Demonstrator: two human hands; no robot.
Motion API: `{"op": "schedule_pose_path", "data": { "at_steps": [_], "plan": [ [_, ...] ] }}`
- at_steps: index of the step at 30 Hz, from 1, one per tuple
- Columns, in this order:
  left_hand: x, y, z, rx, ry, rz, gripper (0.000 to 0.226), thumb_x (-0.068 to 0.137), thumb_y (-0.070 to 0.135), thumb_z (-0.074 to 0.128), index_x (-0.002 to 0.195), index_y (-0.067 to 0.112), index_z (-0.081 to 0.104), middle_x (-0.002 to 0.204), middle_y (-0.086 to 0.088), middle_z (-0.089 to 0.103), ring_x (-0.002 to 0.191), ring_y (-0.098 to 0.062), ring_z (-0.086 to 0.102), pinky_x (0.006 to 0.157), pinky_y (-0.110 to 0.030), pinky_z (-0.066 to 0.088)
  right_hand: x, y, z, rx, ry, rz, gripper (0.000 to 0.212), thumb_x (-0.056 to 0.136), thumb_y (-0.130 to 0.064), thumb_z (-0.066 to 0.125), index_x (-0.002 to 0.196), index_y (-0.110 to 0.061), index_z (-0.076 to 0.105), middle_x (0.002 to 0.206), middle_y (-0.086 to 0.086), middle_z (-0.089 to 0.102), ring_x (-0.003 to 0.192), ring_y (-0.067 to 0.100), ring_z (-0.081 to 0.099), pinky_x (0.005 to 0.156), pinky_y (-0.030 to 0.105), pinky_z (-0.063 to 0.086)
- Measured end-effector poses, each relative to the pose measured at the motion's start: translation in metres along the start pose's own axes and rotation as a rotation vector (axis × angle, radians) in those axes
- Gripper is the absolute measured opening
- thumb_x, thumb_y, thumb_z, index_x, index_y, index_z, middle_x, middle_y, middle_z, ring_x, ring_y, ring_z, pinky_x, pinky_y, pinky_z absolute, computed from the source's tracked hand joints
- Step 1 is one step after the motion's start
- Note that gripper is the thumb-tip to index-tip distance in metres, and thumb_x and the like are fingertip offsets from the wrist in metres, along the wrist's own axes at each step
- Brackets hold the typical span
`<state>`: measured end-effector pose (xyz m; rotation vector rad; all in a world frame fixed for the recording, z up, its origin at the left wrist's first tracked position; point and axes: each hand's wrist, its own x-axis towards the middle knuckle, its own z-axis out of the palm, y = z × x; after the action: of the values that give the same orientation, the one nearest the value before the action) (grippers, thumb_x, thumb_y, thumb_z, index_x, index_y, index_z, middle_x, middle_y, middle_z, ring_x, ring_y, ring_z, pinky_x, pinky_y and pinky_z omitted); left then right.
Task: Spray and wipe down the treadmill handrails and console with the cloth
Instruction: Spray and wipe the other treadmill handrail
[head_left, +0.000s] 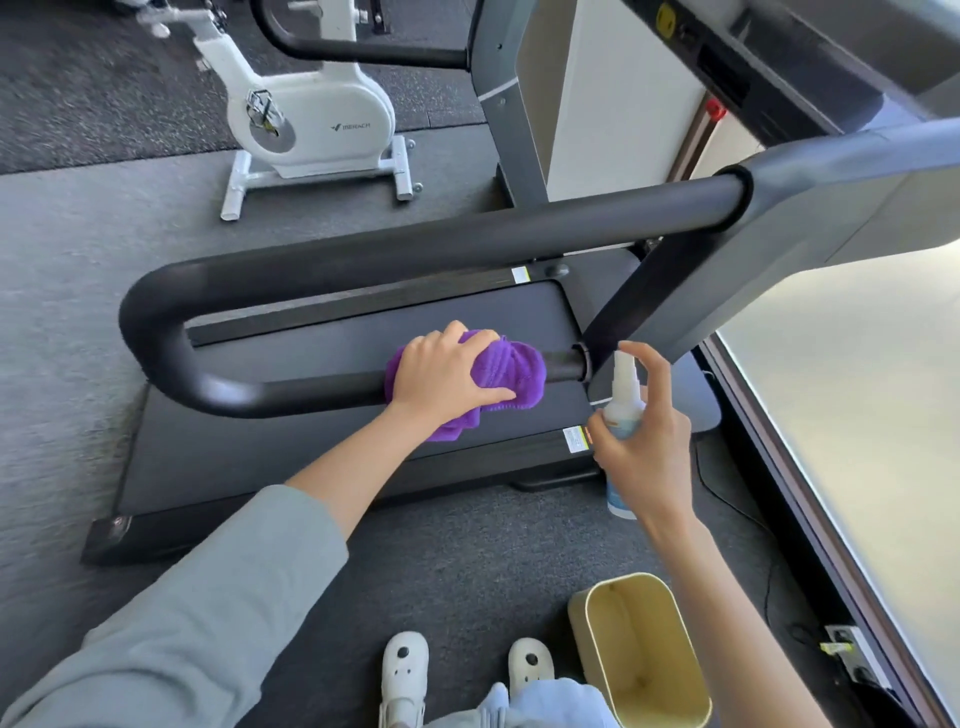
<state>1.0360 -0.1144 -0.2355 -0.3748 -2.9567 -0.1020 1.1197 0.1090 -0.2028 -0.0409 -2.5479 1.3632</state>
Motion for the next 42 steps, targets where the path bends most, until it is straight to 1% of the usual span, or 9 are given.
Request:
{"op": "schedule_pose_path", "data": {
  "at_steps": [12, 14, 20, 23, 25, 32, 34, 37, 42],
  "plan": [
    [-0.089, -0.126, -0.041, 0.119, 0.122, -0.082, 0.08, 0.066, 0.083, 0.051, 0.12, 0.025, 0.062, 0.098, -0.003, 0.061, 0.081, -0.025, 0.063, 0.077, -0.039, 0.049, -0.004, -0.054, 0.078, 0.03, -0.065, -0.034, 0.067, 0.079, 0.0, 0.061, 0.129, -0.041, 0.042, 0.062, -0.009, 0.049, 0.061, 0.016, 0.05, 0.056, 0.036, 0.044],
    [-0.086, -0.122, -0.043, 0.115, 0.093, -0.084, 0.08, 0.066, 0.084, 0.052, 0.12, 0.025, 0.062, 0.1, -0.003, 0.061, 0.084, -0.025, 0.063, 0.078, -0.039, 0.048, -0.005, -0.059, 0.087, 0.04, -0.052, -0.034, 0.068, 0.079, 0.0, 0.061, 0.129, -0.041, 0.042, 0.062, -0.011, 0.048, 0.065, 0.013, 0.05, 0.056, 0.033, 0.042],
    [-0.07, -0.092, -0.032, 0.075, 0.053, -0.14, 0.08, 0.069, 0.085, 0.046, 0.123, 0.027, 0.061, 0.107, -0.003, 0.062, 0.09, -0.027, 0.06, 0.082, -0.04, 0.046, -0.011, -0.05, 0.085, 0.024, -0.012, 0.001, 0.068, 0.078, 0.002, 0.062, 0.132, -0.037, 0.043, 0.068, -0.005, 0.053, 0.057, 0.02, 0.049, 0.058, 0.04, 0.047],
    [-0.043, -0.057, -0.02, 0.062, 0.008, -0.102, 0.081, 0.071, 0.086, 0.042, 0.128, 0.03, 0.055, 0.112, -0.001, 0.06, 0.093, -0.024, 0.058, 0.083, -0.037, 0.044, -0.011, -0.038, 0.072, 0.032, 0.013, 0.019, 0.069, 0.078, 0.003, 0.062, 0.132, -0.037, 0.043, 0.075, -0.007, 0.057, 0.059, 0.019, 0.05, 0.056, 0.035, 0.046],
    [-0.023, -0.031, -0.01, 0.071, -0.021, -0.065, 0.082, 0.073, 0.087, 0.039, 0.131, 0.031, 0.051, 0.114, -0.001, 0.058, 0.094, -0.023, 0.058, 0.082, -0.035, 0.044, -0.011, -0.03, 0.059, 0.005, 0.029, 0.039, 0.07, 0.079, 0.002, 0.062, 0.131, -0.04, 0.041, 0.068, -0.009, 0.054, 0.06, 0.014, 0.051, 0.053, 0.027, 0.042],
    [0.037, 0.059, 0.014, 0.042, -0.071, 0.055, 0.079, 0.078, 0.081, 0.044, 0.135, 0.026, 0.044, 0.114, -0.005, 0.057, 0.093, -0.024, 0.057, 0.077, -0.035, 0.045, -0.004, 0.003, 0.01, -0.049, 0.061, 0.085, 0.07, 0.08, 0.002, 0.066, 0.13, -0.039, 0.041, 0.065, -0.005, 0.054, 0.053, 0.022, 0.052, 0.052, 0.036, 0.048],
    [0.05, 0.077, 0.014, 0.007, -0.103, 0.053, 0.08, 0.077, 0.08, 0.047, 0.136, 0.027, 0.044, 0.115, -0.006, 0.056, 0.096, -0.026, 0.057, 0.079, -0.036, 0.046, -0.002, 0.008, 0.001, -0.059, 0.066, 0.088, 0.068, 0.08, 0.001, 0.065, 0.13, -0.04, 0.042, 0.063, -0.006, 0.053, 0.052, 0.019, 0.05, 0.049, 0.031, 0.045],
    [0.054, 0.079, 0.015, -0.032, -0.122, 0.04, 0.079, 0.076, 0.081, 0.048, 0.134, 0.028, 0.045, 0.115, -0.006, 0.056, 0.098, -0.027, 0.058, 0.08, -0.037, 0.047, 0.003, 0.007, -0.004, -0.076, 0.072, 0.076, 0.068, 0.079, 0.0, 0.065, 0.13, -0.039, 0.043, 0.063, -0.009, 0.053, 0.054, 0.012, 0.05, 0.051, 0.016, 0.039],
    [0.032, 0.041, 0.004, -0.045, -0.143, 0.018, 0.08, 0.074, 0.082, 0.048, 0.136, 0.031, 0.045, 0.119, -0.004, 0.057, 0.101, -0.025, 0.06, 0.081, -0.035, 0.046, 0.008, -0.007, 0.002, -0.068, 0.064, 0.038, 0.07, 0.078, 0.001, 0.067, 0.131, -0.039, 0.042, 0.062, -0.009, 0.051, 0.06, 0.012, 0.052, 0.052, 0.019, 0.04]
  ]
}}
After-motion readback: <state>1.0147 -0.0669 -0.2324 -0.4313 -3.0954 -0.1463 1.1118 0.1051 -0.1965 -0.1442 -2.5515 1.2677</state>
